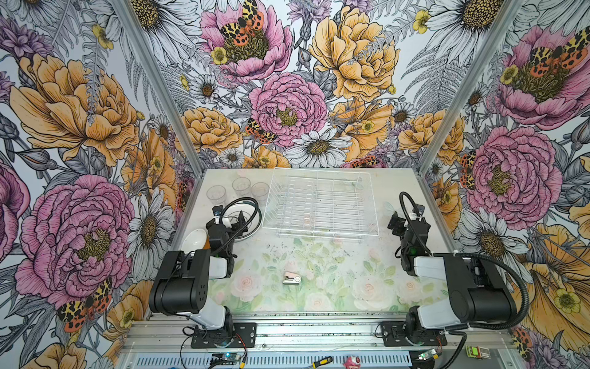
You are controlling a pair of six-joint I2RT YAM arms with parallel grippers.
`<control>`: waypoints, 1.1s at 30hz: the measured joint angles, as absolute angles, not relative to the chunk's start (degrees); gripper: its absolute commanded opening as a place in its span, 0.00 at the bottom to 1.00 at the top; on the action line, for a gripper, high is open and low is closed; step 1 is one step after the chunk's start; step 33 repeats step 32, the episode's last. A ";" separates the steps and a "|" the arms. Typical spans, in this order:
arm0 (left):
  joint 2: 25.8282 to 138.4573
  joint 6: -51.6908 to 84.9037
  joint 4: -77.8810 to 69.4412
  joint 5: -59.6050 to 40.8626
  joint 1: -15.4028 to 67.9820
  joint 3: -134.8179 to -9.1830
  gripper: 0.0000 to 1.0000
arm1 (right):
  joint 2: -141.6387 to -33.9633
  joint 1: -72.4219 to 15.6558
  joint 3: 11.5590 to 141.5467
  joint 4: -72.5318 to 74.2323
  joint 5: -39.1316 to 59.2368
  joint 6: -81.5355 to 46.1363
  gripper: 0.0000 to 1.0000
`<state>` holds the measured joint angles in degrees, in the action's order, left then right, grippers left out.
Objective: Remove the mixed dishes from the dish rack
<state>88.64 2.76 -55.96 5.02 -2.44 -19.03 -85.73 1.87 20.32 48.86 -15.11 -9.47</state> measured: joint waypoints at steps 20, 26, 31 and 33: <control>88.64 1.48 -54.26 8.45 -0.49 -20.32 0.99 | -87.53 1.78 19.77 51.70 -11.03 -7.79 0.99; 88.64 -0.03 -54.24 9.87 1.83 -20.34 0.98 | -87.53 1.80 19.77 51.68 -10.72 -7.60 1.00; 88.64 -0.25 -54.17 9.82 1.61 -20.36 0.99 | -87.53 1.80 19.79 51.68 -10.63 -7.60 0.99; 88.64 -0.25 -54.17 9.80 1.48 -20.38 0.99 | -87.53 1.78 19.77 51.68 -10.66 -7.57 0.99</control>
